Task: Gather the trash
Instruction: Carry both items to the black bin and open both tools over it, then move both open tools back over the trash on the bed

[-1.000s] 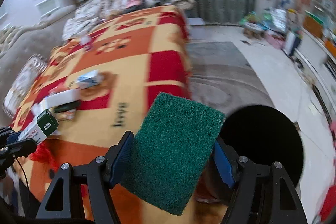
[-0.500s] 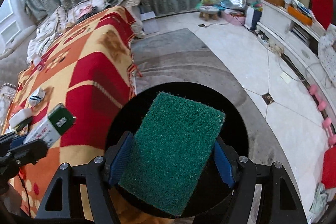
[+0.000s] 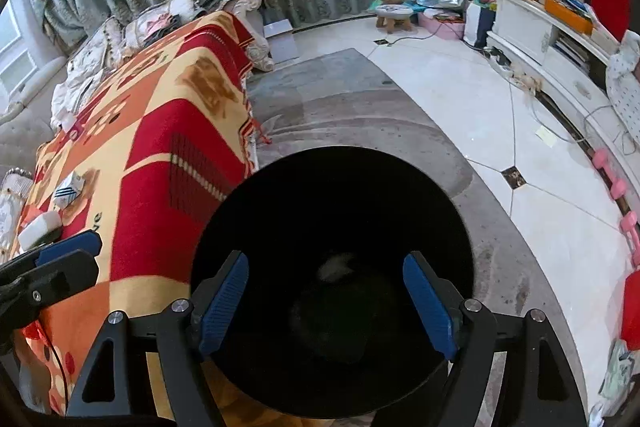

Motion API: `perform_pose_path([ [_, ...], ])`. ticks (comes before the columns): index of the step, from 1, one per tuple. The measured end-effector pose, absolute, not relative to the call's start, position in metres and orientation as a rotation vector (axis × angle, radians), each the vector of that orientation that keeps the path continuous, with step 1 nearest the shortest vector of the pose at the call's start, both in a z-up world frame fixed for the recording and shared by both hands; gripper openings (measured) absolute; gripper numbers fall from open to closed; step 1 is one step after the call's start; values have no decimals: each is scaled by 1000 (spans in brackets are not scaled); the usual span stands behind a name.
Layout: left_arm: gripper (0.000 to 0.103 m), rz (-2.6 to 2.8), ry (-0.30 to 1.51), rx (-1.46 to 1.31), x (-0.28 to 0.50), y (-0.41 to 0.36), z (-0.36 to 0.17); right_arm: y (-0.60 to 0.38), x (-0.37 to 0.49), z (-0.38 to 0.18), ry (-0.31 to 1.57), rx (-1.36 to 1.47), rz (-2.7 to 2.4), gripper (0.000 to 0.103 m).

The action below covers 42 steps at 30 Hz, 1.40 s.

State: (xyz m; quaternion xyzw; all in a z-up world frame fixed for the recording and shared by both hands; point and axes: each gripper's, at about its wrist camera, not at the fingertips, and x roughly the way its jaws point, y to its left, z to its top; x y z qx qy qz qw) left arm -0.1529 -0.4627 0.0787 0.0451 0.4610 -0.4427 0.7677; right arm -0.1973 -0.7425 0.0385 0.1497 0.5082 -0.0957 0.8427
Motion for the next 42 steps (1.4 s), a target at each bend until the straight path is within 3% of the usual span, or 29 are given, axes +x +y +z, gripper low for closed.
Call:
perform_pose_path([
  [21, 52, -564, 838, 140, -146, -343, 101, -613, -168, 76, 992, 160, -1, 78],
  [42, 52, -357, 824, 63, -134, -215, 102, -491, -150, 84, 980, 55, 233, 78],
])
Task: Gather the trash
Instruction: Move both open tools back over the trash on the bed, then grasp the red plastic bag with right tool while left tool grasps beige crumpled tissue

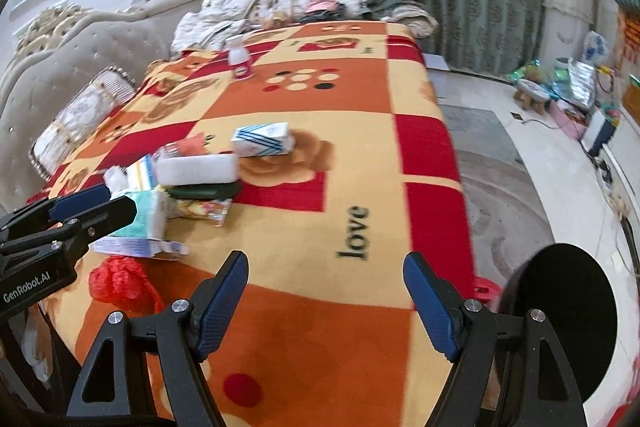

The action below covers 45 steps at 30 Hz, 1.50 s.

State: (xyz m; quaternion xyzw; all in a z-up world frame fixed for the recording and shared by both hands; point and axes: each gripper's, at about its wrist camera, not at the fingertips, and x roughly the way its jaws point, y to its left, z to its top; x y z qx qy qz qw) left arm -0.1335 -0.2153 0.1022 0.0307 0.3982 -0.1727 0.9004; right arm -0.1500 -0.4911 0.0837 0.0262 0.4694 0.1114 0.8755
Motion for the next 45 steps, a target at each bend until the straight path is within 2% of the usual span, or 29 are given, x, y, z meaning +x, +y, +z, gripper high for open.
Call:
perform_pose_path([
  [18, 52, -158, 890, -21, -118, -89, 74, -427, -140, 74, 1026, 30, 411, 78],
  [33, 52, -148, 948, -70, -102, -74, 52, -333, -153, 38, 1143, 81, 682, 78],
  [34, 52, -149, 952, -73, -100, -75, 51, -329, -153, 34, 1151, 83, 689, 76],
  [36, 52, -156, 956, -76, -95, -77, 46, -328, -153, 31, 1155, 100, 707, 42],
  [41, 50, -192, 978, -89, -84, -81, 34, -339, -161, 39, 1137, 82, 726, 40],
  [42, 46, -203, 980, -91, -83, -83, 33, -344, -165, 43, 1131, 70, 727, 40],
  [43, 30, -221, 986, -95, -84, -84, 30, -349, -168, 45, 1126, 60, 723, 40],
  [45, 28, -240, 1002, -111, -84, -85, 29, -361, -172, 49, 1125, 45, 709, 40],
])
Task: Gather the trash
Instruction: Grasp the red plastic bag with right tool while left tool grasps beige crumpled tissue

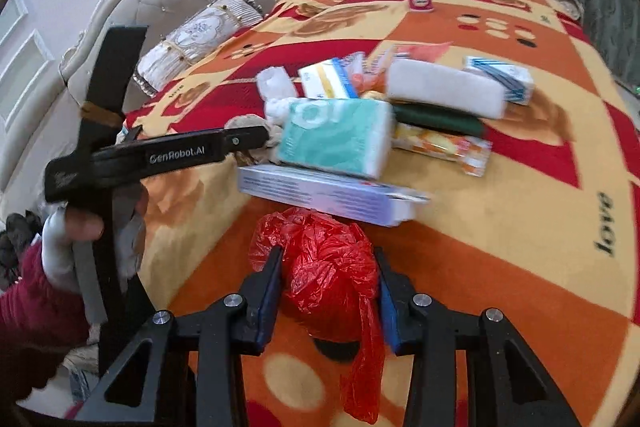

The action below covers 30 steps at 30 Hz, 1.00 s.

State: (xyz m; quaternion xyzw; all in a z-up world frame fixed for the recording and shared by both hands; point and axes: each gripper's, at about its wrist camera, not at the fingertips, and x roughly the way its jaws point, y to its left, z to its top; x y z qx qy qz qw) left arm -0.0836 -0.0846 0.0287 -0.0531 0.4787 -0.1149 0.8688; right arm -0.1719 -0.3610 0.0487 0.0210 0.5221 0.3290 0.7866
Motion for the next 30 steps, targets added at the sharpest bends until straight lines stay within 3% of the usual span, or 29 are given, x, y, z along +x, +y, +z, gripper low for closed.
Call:
perform_pose_path([
  [14, 24, -313, 887, -98, -109, -104, 96, -455, -164, 71, 1048, 100, 487, 40],
  [30, 24, -499, 901, -8, -126, -203, 99, -479, -169, 86, 998, 76, 388, 40],
])
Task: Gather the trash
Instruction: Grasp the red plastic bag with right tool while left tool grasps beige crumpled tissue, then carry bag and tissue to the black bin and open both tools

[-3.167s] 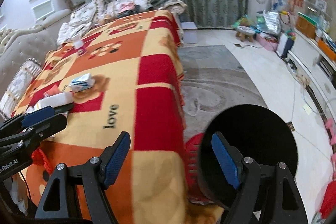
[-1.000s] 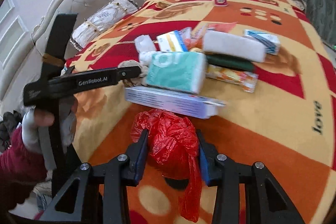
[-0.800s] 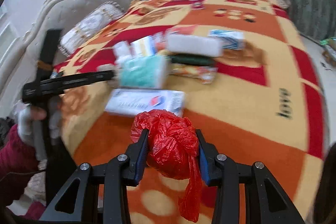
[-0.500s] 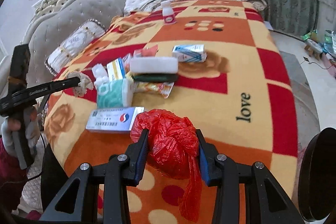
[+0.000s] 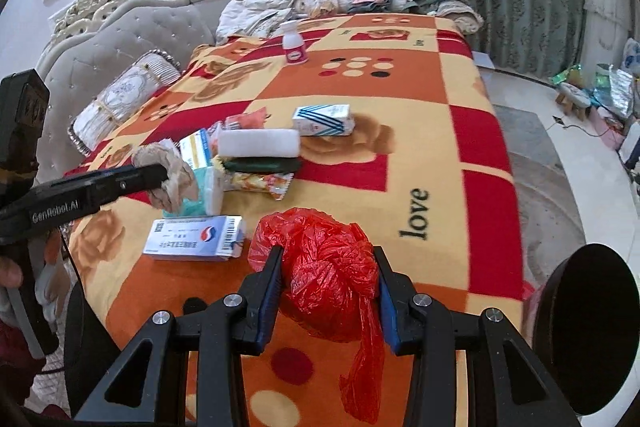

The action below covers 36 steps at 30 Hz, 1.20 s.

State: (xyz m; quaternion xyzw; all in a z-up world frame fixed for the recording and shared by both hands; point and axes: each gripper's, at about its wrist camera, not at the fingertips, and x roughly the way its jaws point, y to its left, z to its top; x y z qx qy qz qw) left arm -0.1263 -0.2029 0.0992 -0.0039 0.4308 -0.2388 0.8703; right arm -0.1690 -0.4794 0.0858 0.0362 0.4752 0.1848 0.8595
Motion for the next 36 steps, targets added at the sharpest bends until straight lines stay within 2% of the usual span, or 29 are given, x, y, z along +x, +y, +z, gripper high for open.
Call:
perform_pose_path([
  [36, 25, -853, 979, 145, -151, -426, 83, -673, -192, 83, 976, 181, -45, 40],
])
